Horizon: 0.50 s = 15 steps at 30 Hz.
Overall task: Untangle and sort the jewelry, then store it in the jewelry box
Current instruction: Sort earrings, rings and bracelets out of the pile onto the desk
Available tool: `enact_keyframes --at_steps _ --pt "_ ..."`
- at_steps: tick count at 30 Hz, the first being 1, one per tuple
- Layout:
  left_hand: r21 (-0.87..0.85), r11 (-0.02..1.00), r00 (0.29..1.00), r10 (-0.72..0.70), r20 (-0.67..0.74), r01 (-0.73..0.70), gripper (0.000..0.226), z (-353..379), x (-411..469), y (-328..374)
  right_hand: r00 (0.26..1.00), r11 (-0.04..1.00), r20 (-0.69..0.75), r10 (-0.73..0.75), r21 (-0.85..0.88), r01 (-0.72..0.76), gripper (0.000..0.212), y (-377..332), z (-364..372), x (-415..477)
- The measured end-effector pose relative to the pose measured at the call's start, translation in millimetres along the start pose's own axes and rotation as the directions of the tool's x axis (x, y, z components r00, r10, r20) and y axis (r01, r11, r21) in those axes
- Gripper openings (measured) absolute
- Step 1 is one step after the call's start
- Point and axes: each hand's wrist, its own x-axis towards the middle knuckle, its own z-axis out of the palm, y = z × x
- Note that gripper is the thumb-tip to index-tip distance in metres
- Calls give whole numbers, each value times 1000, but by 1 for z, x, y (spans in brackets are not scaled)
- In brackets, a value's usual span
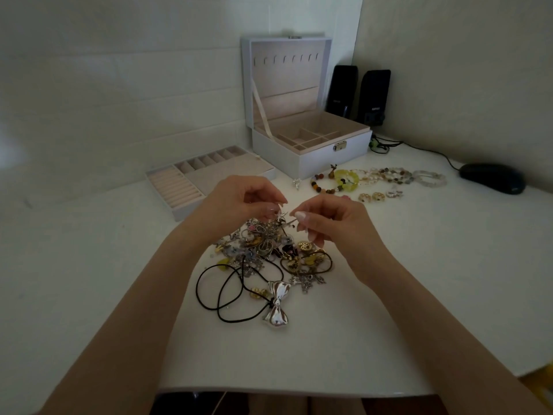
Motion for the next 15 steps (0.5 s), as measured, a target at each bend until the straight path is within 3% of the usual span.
enact_keyframes --at_steps 4,7,12,15 --pt "-20 1000 994 15 -105 -17 20 5 2 -1 999 998 -40 2 -56 -4 16 3 0 0" --pt "-85 996 989 0 -148 -12 14 9 3 0 993 998 -122 8 -53 -15 14 5 -5 1" --pt "-247 968 993 -77 -92 52 11 32 5 9 978 991 -175 114 88 -99 15 2 -20 0" --pt "-227 968 993 -114 -26 105 15 48 14 18 964 982 -201 175 112 -155 22 1 -35 -2"
